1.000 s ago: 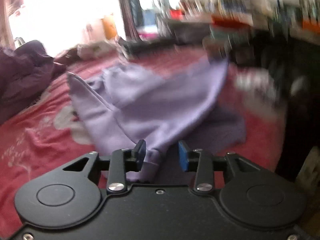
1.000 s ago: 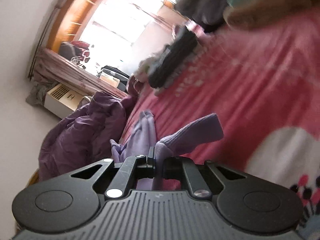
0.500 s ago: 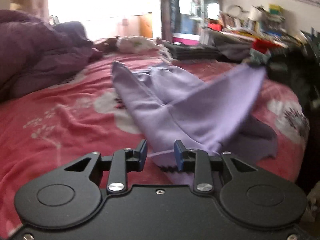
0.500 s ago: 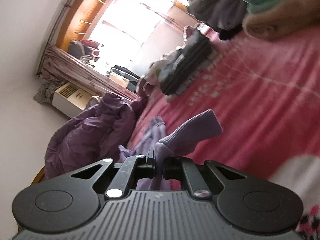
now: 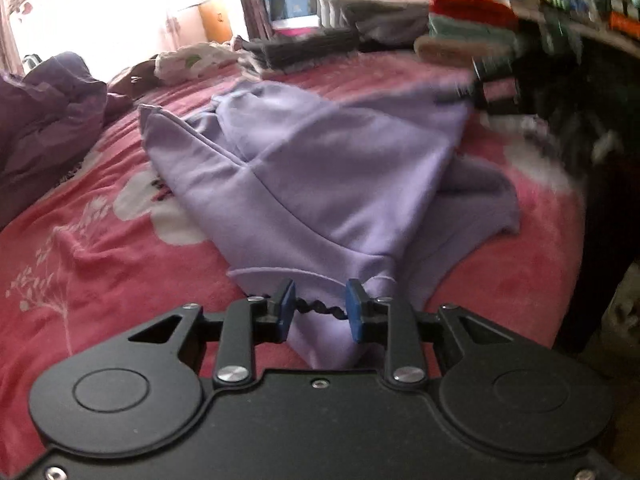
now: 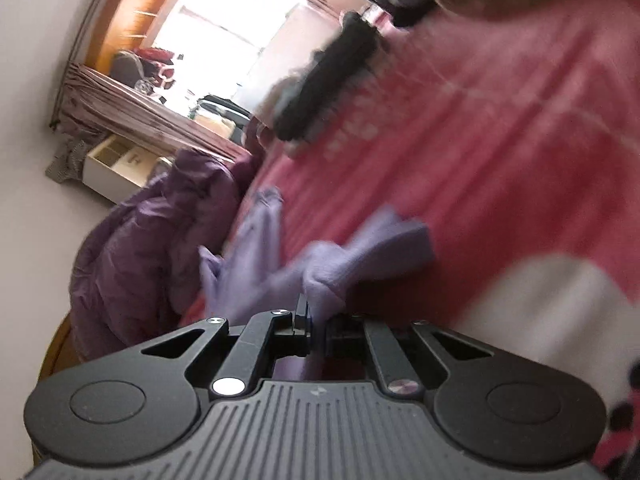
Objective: Fold clothes
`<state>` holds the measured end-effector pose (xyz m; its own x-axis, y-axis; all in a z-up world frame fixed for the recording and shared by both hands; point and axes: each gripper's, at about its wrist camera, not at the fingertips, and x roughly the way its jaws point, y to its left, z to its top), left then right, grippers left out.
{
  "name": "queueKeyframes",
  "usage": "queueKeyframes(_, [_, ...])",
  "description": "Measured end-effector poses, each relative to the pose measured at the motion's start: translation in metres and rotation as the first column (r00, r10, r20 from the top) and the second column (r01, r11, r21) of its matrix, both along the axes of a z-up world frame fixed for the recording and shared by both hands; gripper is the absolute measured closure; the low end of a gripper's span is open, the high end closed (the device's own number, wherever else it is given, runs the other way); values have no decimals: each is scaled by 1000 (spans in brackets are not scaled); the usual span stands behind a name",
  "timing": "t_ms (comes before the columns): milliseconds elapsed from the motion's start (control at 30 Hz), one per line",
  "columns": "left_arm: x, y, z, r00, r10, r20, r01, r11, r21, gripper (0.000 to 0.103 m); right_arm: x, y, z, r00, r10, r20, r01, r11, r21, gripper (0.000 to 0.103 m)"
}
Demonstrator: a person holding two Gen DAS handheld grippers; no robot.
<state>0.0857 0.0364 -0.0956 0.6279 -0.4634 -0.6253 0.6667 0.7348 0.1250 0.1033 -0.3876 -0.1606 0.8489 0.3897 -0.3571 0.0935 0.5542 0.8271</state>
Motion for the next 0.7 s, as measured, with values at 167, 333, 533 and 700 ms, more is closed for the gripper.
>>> queueKeyframes(167, [39, 8, 17, 981, 182, 66, -175, 980, -97, 77, -7, 0, -18, 999, 7, 35, -8, 999, 34, 94])
queueKeyframes(333, [95, 1, 13, 938, 328, 109, -314, 941, -127, 77, -9, -2, -26, 997, 8, 82, -13, 998, 60, 93])
queueKeyframes(533, [158, -6, 7, 918, 389, 79, -370, 910, -189, 77, -13, -4, -31, 991, 14, 131, -22, 998, 57, 94])
queueKeyframes(700, [210, -9, 6, 916, 397, 59, -376, 900, -220, 77, -16, -7, -36, 985, 24, 173, -38, 996, 80, 92])
